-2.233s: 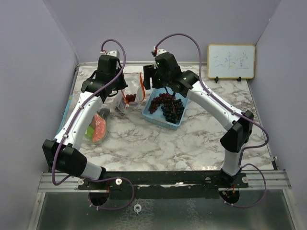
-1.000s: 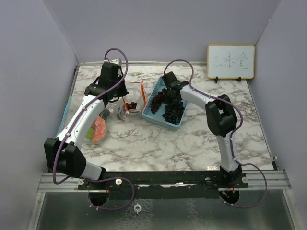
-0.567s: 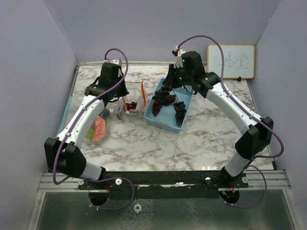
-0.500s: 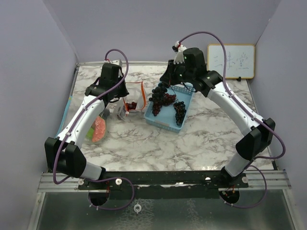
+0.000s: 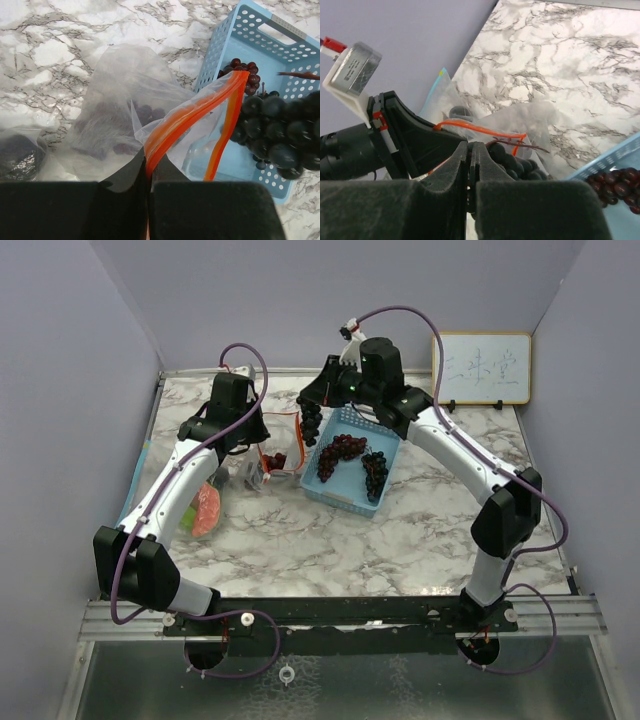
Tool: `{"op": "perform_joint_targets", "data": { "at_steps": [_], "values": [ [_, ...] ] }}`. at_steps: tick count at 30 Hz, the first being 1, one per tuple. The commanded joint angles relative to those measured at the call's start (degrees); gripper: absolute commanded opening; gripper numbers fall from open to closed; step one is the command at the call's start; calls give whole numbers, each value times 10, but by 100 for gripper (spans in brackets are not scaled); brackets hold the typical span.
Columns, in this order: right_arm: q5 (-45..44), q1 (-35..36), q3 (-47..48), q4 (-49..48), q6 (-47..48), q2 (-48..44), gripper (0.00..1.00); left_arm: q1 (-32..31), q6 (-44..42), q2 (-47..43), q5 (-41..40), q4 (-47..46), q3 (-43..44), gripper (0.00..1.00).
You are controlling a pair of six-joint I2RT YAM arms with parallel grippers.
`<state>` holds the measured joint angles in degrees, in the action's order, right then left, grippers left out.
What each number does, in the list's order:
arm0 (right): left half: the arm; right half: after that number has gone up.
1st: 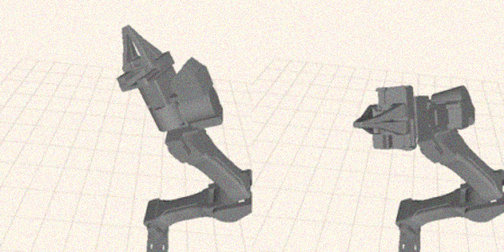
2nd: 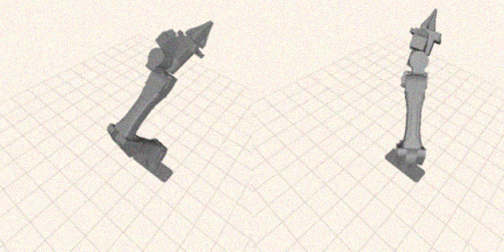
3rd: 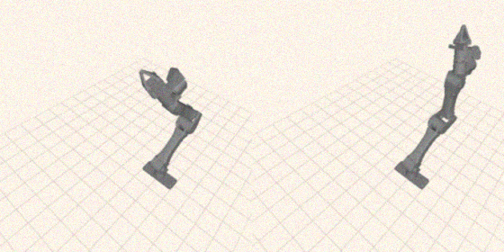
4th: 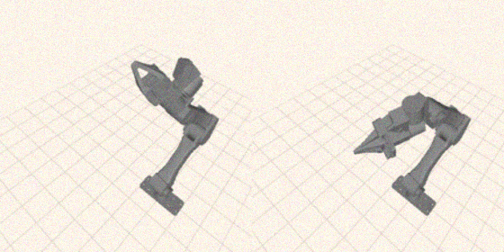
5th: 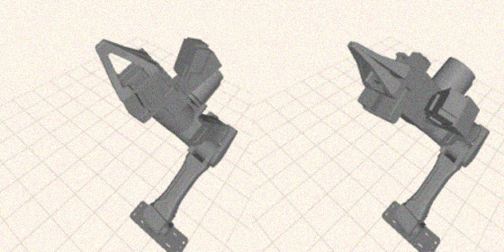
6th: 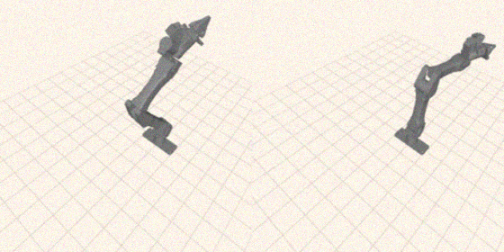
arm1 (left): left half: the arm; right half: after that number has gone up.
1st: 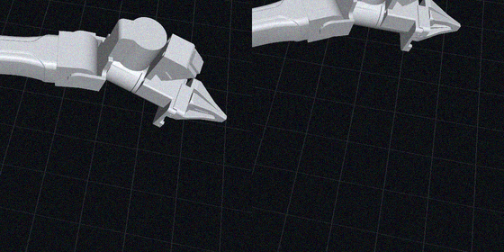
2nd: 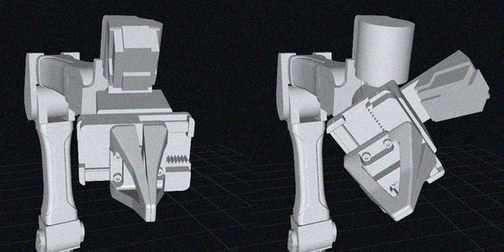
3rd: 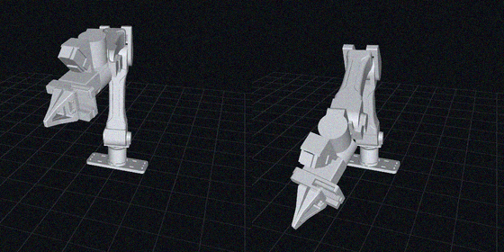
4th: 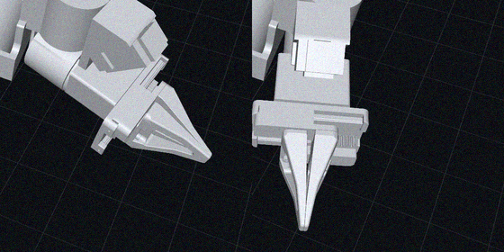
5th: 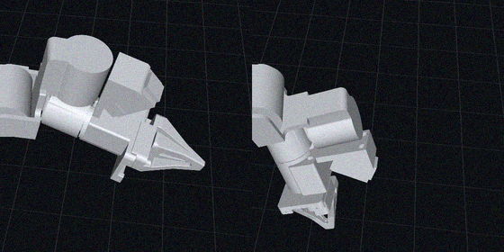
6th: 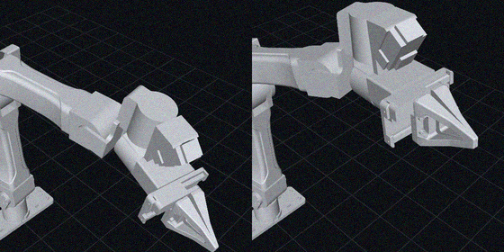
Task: Place the food in the zip-top bag and seal the zipper
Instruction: Place the fake fruit.
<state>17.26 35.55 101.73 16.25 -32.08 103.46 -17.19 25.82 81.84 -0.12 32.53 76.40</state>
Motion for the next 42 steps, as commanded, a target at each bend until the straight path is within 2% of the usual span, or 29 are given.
{"op": "perform_joint_targets", "data": {
  "at_steps": [1, 7, 15, 21, 28, 36, 37, 38, 42],
  "values": [
    [21, 17, 20, -85, -55, 25, 2, 5, 3, -2, 12, -15, -1, 0],
    [39, 33, 72, -78, -68, 60, 2, 4, 1, -2, 5, -15, -1, 0],
    [18, 39, 143, -33, -52, 50, 2, 6, -1, -4, -3, -18, -5, 0],
    [38, 46, 99, -63, -92, 53, 2, 6, 3, -5, 2, -20, -7, 0],
    [18, 89, 48, -80, -102, 80, 2, 9, 11, -11, 10, -17, 5, 0],
    [-54, 99, 25, -23, -95, 73, 2, 12, 10, -14, 11, -14, 9, 0],
    [-60, 99, 29, -8, -89, 71, 4, 13, 10, -14, 12, -13, 9, 0],
    [-70, 99, 35, 10, -79, 71, 11, 13, 10, -13, 13, -14, 8, 0],
    [-113, 98, 46, 64, -36, 54, 50, 13, 10, -14, 13, -15, 5, 0]
  ]
}}
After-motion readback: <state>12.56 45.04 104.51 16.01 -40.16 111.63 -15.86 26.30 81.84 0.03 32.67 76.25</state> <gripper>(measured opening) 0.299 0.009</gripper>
